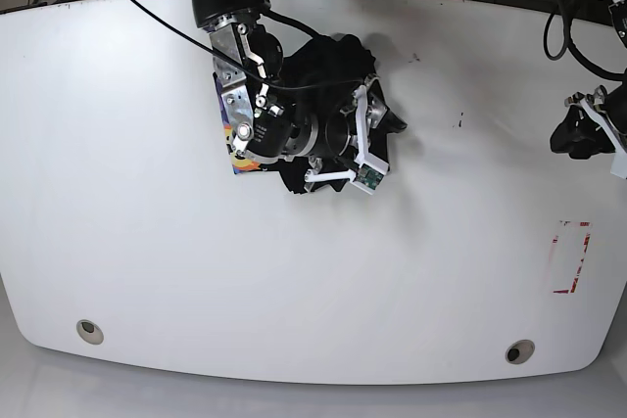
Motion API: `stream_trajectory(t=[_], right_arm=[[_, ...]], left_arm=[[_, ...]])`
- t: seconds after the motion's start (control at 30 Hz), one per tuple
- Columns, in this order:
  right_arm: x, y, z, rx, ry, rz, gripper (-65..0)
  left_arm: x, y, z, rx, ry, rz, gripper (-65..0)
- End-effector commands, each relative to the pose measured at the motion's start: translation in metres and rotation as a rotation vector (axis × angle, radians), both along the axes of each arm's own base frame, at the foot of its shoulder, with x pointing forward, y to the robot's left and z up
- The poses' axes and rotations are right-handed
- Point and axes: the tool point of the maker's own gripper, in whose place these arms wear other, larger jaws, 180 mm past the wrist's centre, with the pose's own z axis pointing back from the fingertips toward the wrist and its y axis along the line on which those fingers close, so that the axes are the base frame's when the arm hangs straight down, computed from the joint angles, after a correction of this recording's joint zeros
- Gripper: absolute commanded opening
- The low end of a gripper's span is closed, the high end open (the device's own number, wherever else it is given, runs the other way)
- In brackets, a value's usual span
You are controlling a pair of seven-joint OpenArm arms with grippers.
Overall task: Layout the t-shirt on the table in an organized manner, then fold the t-shirt properly
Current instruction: 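Release the left gripper and press the folded bundle with the right gripper, then flatten the folded bundle with the right gripper and withdraw it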
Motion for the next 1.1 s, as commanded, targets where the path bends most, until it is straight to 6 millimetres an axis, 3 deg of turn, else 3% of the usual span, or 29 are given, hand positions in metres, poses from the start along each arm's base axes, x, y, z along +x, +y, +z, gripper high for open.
stream_trajectory(t=[0.0,0.3,0.6,0.77,0.8,0.87,1.07], right_arm=[[0.009,0.0,-0.002,-0.019,-0.022,-0.005,-25.5],[0.012,0.003,-0.035,-0.026,0.027,-0.021,-25.5],[0.008,0.002,-0.043,-0.025,0.044,-0.024,-28.2],[0.008,0.002,-0.042,-0.024,0.045,-0.025,-47.2],[0.008,0.002,-0.043,-0.025,0.044,-0.025,-54.7],[0.008,0.002,-0.043,-0.025,0.044,-0.025,-63.3],[0.01,0.002,-0.037,-0.013,0.031,-0.03,-63.9]], left_arm=[[0.006,0.002,0.015,0.008,-0.05,-0.007,-39.7],[-0.001,0.002,0.008,0.008,-0.025,-0.006,-39.7],[0.0,0.002,0.009,0.009,-0.028,-0.005,-39.7],[0.001,0.002,0.009,0.011,-0.03,-0.005,-39.7],[0.001,0.002,0.009,0.011,-0.03,-0.005,-39.7],[0.001,0.002,0.009,0.01,-0.029,-0.006,-39.7],[0.001,0.002,0.009,0.01,-0.029,-0.006,-39.7]])
